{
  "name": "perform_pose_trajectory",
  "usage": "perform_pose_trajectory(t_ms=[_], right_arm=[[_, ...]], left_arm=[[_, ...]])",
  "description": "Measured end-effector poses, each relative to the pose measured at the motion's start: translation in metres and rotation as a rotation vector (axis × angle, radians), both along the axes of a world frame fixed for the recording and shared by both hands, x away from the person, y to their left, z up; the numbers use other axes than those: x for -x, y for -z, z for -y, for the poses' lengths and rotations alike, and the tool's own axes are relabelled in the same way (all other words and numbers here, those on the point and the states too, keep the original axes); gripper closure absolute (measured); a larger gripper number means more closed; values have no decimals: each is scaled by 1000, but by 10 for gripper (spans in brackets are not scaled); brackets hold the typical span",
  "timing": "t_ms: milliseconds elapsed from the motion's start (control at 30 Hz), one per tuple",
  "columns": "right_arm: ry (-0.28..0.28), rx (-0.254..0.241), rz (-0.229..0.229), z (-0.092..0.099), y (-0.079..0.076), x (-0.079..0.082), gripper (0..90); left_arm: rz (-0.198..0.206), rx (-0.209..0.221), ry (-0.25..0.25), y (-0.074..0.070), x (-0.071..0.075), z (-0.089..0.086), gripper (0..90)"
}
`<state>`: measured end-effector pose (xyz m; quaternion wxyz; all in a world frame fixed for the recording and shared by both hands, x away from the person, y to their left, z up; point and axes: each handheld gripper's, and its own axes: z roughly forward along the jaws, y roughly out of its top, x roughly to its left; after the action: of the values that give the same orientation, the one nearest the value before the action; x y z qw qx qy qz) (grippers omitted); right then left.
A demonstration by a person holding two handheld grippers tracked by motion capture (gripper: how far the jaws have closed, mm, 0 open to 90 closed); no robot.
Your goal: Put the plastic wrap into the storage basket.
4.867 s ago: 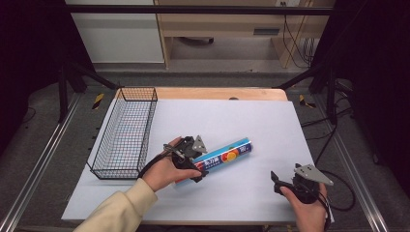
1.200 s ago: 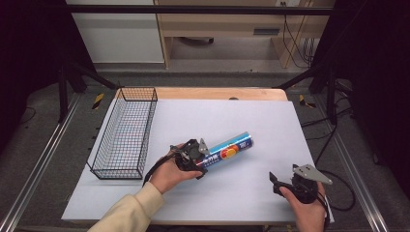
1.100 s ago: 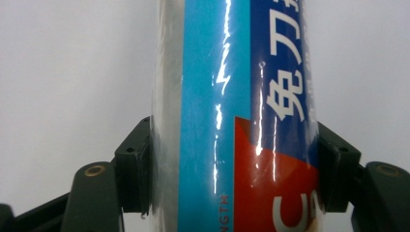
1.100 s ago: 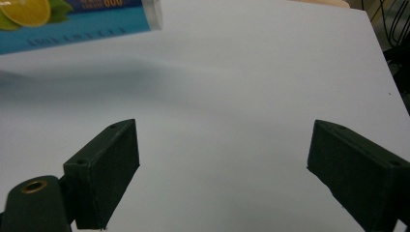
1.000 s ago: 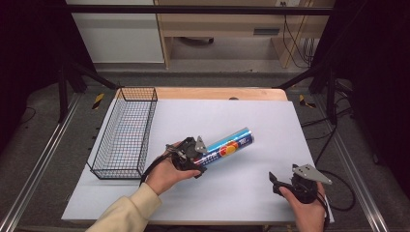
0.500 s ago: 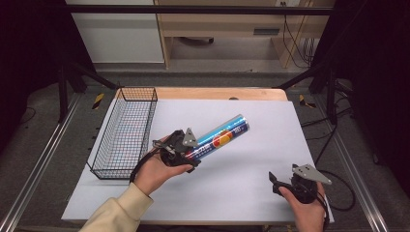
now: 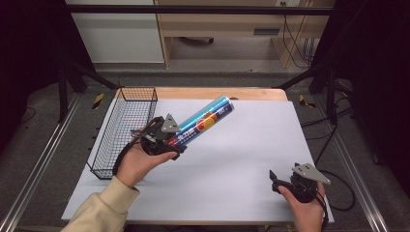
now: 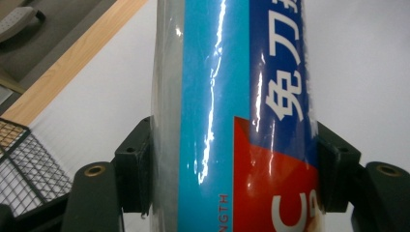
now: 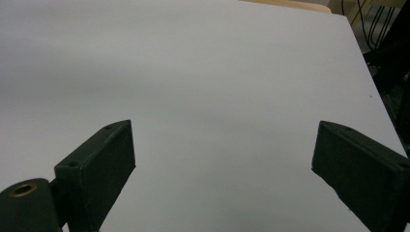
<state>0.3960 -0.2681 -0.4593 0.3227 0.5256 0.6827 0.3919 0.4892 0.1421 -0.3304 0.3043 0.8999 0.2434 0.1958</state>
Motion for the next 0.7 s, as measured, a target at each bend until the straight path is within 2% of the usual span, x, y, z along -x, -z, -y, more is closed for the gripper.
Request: perform_pose_trajectory(t_ms=[233,500,633,700], right_arm=[[-8,-9,12,-3,-1,-2,84],[-22,-14,20,-6,-4,3,88],[-22,-12,23,-7,-5,3,89],[-27,-11,19,-7,-5,3,91]], left_arm=[[30,-18,-54,-12,-2,-13,317],[43,-66,-159,-17,10,-28,317],[35,-82,-224,-20,17,-37,317],[35,-91,-239,-22,20,-41,318]])
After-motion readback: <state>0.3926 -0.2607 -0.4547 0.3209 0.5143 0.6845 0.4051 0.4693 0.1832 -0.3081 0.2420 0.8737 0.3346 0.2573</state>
